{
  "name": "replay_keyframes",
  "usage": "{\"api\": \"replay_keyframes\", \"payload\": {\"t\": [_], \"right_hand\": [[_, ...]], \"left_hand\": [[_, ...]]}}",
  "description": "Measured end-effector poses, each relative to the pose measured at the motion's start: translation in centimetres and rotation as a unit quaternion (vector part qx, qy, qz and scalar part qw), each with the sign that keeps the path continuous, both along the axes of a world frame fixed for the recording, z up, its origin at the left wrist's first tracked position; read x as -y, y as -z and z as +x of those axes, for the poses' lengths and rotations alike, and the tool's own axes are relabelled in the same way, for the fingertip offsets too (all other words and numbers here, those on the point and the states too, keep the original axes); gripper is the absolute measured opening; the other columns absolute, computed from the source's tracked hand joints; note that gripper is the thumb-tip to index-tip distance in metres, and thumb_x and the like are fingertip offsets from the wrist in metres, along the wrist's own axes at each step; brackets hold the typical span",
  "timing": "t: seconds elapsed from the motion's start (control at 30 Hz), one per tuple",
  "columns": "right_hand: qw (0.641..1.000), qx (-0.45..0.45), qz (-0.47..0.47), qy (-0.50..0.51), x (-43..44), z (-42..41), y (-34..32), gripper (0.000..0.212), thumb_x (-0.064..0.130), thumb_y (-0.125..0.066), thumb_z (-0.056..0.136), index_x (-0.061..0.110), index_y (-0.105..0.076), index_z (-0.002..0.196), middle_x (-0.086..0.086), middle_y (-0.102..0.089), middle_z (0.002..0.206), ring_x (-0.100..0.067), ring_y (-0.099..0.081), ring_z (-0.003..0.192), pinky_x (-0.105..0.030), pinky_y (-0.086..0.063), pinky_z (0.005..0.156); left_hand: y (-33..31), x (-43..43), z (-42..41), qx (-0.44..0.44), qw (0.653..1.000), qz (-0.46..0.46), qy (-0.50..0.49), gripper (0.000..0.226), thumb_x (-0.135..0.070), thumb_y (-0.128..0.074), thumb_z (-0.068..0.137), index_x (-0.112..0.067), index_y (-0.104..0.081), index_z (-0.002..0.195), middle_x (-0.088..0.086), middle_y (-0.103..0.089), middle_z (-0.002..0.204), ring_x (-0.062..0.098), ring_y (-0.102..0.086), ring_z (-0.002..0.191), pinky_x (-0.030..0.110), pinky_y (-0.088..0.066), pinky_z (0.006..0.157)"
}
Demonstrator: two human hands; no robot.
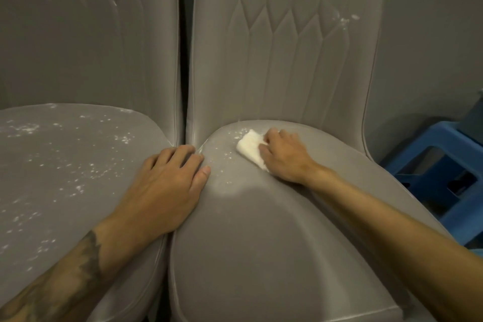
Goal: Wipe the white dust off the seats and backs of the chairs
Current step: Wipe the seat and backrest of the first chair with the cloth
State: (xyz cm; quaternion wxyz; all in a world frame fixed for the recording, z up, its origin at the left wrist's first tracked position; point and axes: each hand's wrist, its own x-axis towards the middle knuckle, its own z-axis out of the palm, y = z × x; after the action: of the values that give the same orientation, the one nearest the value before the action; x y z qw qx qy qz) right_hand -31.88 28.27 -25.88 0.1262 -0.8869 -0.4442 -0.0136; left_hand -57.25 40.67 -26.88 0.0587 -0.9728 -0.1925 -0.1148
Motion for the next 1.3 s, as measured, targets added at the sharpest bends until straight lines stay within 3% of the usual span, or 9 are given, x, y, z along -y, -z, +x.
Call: {"api": "replay_keyframes", "payload": {"t": [0.07,0.13,0.3,0.37,0.53,0.73,0.97,1.17,1.3], "right_hand": [[0.999,0.001,0.000,-0.032,0.8,0.8,-0.1,0.019,0.041,-0.039,0.101,0.025,-0.047,0.108,-0.012,-0.054,0.118,-0.036,-0.047,0.110,-0.045,-0.038,0.093],[0.999,0.028,-0.015,0.025,1.8,3.7,-0.7,0.028,0.038,-0.039,0.102,0.017,-0.052,0.116,-0.018,-0.055,0.124,-0.039,-0.049,0.114,-0.045,-0.039,0.096],[0.968,0.004,-0.030,0.249,0.6,8.9,-1.2,0.042,0.033,-0.039,0.102,0.005,-0.044,0.133,-0.024,-0.041,0.145,-0.044,-0.037,0.133,-0.049,-0.032,0.109],[0.975,0.001,-0.027,0.221,-1.9,8.3,-1.1,0.042,0.032,-0.039,0.101,0.005,-0.044,0.133,-0.024,-0.042,0.145,-0.043,-0.038,0.133,-0.048,-0.033,0.109],[0.999,0.031,-0.018,-0.023,-3.8,5.7,0.2,0.032,0.036,-0.038,0.102,0.012,-0.051,0.120,-0.017,-0.054,0.122,-0.039,-0.048,0.114,-0.044,-0.035,0.099],[0.992,0.016,-0.024,0.124,-3.3,8.0,-1.0,0.036,0.033,-0.036,0.103,0.007,-0.048,0.125,-0.021,-0.047,0.134,-0.041,-0.043,0.123,-0.046,-0.036,0.101],[0.991,0.034,0.023,-0.126,-5.5,2.0,0.4,0.023,0.037,-0.041,0.101,0.018,-0.051,0.111,-0.013,-0.054,0.114,-0.036,-0.049,0.104,-0.044,-0.039,0.094],[0.999,0.021,-0.023,0.018,-6.5,4.8,-0.8,0.035,0.033,-0.037,0.104,0.006,-0.049,0.125,-0.022,-0.050,0.129,-0.040,-0.044,0.119,-0.043,-0.033,0.103],[0.997,0.047,-0.008,-0.066,-8.0,0.6,0.0,0.034,0.034,-0.039,0.103,0.008,-0.050,0.122,-0.020,-0.051,0.125,-0.039,-0.046,0.116,-0.045,-0.035,0.103]], "left_hand": [[0.2,0.0,0.0,-0.007,1.000,-0.015,-0.001,0.069,-0.046,-0.005,0.102,-0.019,-0.052,0.145,0.006,-0.046,0.151,0.030,-0.047,0.136,0.046,-0.043,0.108],[0.3,0.0,0.1,-0.012,1.000,-0.027,-0.001,0.079,-0.049,0.008,0.098,-0.023,-0.045,0.151,0.002,-0.038,0.158,0.026,-0.037,0.143,0.041,-0.034,0.114],[-0.1,0.5,0.3,0.044,0.996,-0.069,-0.034,0.063,-0.050,-0.011,0.104,-0.026,-0.054,0.143,-0.005,-0.048,0.151,0.019,-0.046,0.136,0.037,-0.037,0.113],[0.2,0.5,0.4,0.061,0.994,-0.084,-0.036,0.061,-0.053,-0.012,0.104,-0.029,-0.053,0.143,-0.008,-0.048,0.151,0.016,-0.045,0.137,0.036,-0.035,0.114],[0.2,0.3,0.2,0.053,0.994,-0.092,-0.033,0.060,-0.052,-0.014,0.106,-0.027,-0.055,0.141,-0.006,-0.052,0.148,0.018,-0.049,0.134,0.040,-0.040,0.112],[0.2,0.6,0.3,0.056,0.993,-0.092,-0.043,0.056,-0.051,-0.016,0.107,-0.029,-0.055,0.141,-0.008,-0.052,0.147,0.015,-0.048,0.133,0.036,-0.038,0.112],[0.2,0.5,0.4,0.073,0.991,-0.108,-0.044,0.055,-0.053,-0.017,0.106,-0.030,-0.056,0.138,-0.010,-0.051,0.147,0.014,-0.047,0.134,0.035,-0.036,0.112],[0.1,0.6,0.2,0.076,0.990,-0.105,-0.048,0.054,-0.053,-0.018,0.106,-0.030,-0.055,0.137,-0.010,-0.050,0.147,0.012,-0.045,0.134,0.033,-0.033,0.113],[-0.3,0.0,-0.5,0.061,0.992,-0.106,-0.035,0.061,-0.055,-0.015,0.104,-0.028,-0.051,0.145,-0.007,-0.045,0.150,0.015,-0.041,0.138,0.035,-0.033,0.114]]}}
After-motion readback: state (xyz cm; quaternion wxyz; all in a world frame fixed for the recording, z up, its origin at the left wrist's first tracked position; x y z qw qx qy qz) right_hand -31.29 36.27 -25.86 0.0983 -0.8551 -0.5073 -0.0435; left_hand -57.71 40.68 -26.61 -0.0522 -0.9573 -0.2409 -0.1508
